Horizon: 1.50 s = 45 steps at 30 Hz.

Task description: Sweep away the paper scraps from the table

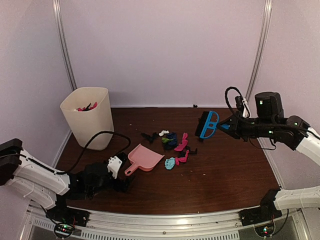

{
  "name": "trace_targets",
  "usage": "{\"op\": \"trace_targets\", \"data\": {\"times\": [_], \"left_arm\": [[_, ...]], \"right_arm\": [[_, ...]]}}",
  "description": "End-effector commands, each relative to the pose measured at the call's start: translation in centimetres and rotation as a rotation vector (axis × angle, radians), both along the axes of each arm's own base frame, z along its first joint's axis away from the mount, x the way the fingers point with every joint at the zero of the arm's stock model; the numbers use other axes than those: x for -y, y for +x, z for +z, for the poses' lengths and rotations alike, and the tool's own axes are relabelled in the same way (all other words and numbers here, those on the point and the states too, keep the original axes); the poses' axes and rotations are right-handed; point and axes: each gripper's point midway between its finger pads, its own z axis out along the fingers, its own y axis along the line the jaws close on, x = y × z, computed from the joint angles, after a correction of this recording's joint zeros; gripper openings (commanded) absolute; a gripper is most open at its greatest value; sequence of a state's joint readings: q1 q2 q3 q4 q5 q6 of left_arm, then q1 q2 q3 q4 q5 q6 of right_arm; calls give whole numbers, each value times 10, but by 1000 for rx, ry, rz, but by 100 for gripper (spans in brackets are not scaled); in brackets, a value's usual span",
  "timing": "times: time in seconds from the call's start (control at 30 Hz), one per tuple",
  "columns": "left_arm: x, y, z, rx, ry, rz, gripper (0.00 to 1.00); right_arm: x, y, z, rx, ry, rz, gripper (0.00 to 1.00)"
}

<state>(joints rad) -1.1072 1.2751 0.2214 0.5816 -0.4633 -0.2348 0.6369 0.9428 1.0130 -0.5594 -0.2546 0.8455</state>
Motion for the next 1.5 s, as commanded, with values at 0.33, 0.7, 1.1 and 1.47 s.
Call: {"op": "trace_targets", "data": {"times": [0.33, 0.7, 1.1, 1.47], "left_arm": [[11, 20, 5, 57, -58, -88, 79], [18, 27, -11, -2, -61, -106, 75], [23, 45, -16, -22, -83, -59, 65], [28, 54, -20, -33, -80, -61, 55]], "right_arm": [[14, -4, 18, 23, 35, -59, 0], [12, 0, 15, 17, 34, -64, 0], [10, 2, 11, 7, 22, -63, 0], [6, 9, 10, 7, -3, -54, 0]]}}
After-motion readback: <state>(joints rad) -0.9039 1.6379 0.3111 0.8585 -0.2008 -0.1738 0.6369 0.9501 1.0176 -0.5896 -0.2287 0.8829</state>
